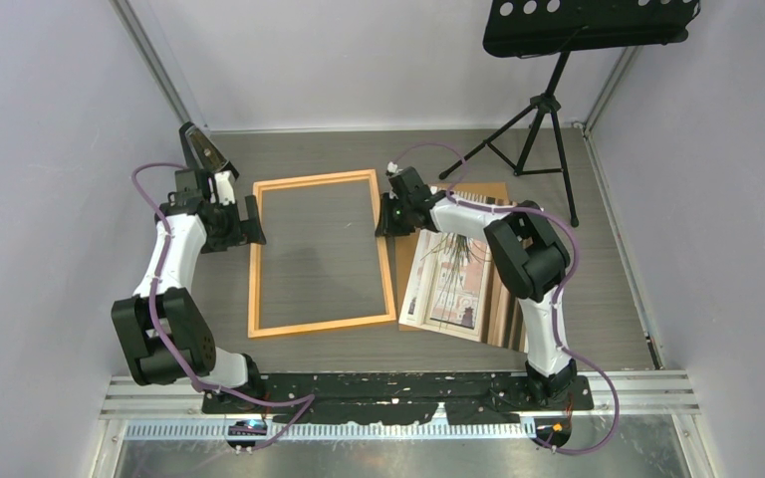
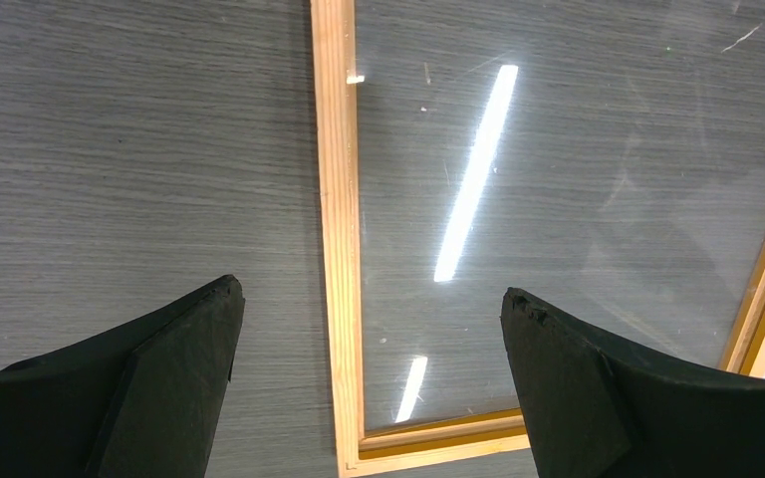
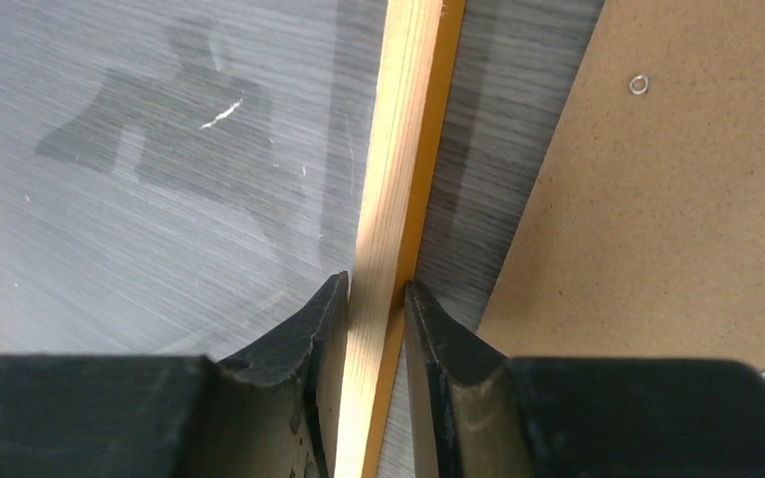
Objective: Put the photo into the frame
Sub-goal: Place the photo frame item in the photo frame.
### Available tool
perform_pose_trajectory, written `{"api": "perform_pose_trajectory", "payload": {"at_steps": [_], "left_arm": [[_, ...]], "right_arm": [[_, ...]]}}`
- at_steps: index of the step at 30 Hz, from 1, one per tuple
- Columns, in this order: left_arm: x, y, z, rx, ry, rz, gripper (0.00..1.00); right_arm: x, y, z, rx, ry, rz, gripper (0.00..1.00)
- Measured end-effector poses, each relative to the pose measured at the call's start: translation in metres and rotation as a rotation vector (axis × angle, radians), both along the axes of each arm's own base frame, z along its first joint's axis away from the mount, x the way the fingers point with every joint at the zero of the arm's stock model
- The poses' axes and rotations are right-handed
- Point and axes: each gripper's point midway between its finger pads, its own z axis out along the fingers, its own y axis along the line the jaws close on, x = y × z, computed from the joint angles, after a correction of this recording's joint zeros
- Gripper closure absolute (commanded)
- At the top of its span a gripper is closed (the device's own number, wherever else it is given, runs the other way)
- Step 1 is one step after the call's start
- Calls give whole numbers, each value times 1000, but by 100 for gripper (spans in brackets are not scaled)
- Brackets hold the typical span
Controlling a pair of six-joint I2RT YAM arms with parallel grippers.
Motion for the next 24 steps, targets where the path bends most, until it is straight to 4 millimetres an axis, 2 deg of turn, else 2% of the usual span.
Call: {"api": "perform_pose_trajectory", "payload": {"at_steps": [5, 12, 14, 15, 16, 17, 21, 24], "left_arm": [[0, 0, 1, 1, -3, 0, 1], [0, 0, 5, 3, -16, 0, 0], [0, 0, 5, 3, -18, 0, 0], [0, 0, 5, 3, -18, -1, 0], [0, 0, 5, 3, -18, -1, 1], [0, 0, 5, 3, -18, -1, 1], [0, 0, 6, 2, -19, -1, 1], [0, -2, 6, -7, -23, -6, 0]], "right_arm": [[5, 4, 1, 14, 10, -21, 76], [5, 3, 1, 20, 18, -35, 49], [4, 2, 4, 25, 14, -35, 38], [2, 0, 5, 23, 12, -35, 29], [-1, -2, 6, 20, 12, -32, 26], [-3, -4, 9, 20, 9, -30, 22], [-7, -12, 29, 8, -47, -6, 17], [-8, -21, 55, 3, -121, 21, 14]]}}
